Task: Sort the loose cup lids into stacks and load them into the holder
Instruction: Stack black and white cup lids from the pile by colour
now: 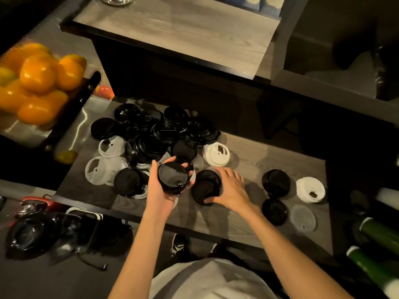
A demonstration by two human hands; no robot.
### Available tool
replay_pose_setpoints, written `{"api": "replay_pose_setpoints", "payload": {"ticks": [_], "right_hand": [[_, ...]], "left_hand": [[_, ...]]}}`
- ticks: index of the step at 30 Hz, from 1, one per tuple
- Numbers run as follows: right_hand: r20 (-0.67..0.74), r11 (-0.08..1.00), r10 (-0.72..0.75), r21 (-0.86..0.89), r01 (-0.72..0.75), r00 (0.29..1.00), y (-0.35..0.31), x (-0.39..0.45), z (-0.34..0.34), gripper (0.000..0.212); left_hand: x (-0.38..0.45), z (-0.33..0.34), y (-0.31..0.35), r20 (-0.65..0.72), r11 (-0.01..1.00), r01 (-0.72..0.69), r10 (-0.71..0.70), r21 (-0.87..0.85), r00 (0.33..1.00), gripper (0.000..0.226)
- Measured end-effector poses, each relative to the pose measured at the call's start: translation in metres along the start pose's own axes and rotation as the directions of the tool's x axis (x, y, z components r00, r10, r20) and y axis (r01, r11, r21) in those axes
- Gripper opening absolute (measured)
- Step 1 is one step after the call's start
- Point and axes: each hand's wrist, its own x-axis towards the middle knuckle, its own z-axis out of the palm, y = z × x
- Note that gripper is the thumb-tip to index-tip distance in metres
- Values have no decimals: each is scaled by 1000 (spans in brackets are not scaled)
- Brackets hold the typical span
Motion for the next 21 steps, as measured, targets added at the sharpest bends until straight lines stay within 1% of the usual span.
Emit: {"api": "replay_pose_setpoints", "payload": {"ticks": [3,8,10,12,14,16,19,21], "right_hand": [[-13,999,53,6,-53,998,-4,6,9,107],[36,979,172,102,-175,984,-2,17,10,94],[39,976,173,130,-177,984,2,18,6,82],[28,951,162,262,-164,986,6,15,0,64],[31,892,164,422,-161,986,10,10,-9,49],[29,834,165,530,-155,986,15,3,-23,43],[25,725,174,673,-146,984,22,-13,-54,43],[51,591,144,797,-127,988,21,-29,-81,48]], "left_hand": [[-3,-3,0,-33,1000,4,-5,-29,999,64],[-4,-3,-2,-47,1000,-19,20,21,999,61],[-5,-3,-4,-38,998,-30,32,56,999,60],[-5,-3,-9,-24,995,-46,49,94,999,59],[-6,1,-15,-19,990,-60,62,124,998,59],[-9,9,-20,-11,987,-66,69,146,998,56],[-13,23,-28,9,975,-77,77,209,997,50],[-17,33,-37,33,964,-85,79,251,996,49]]}}
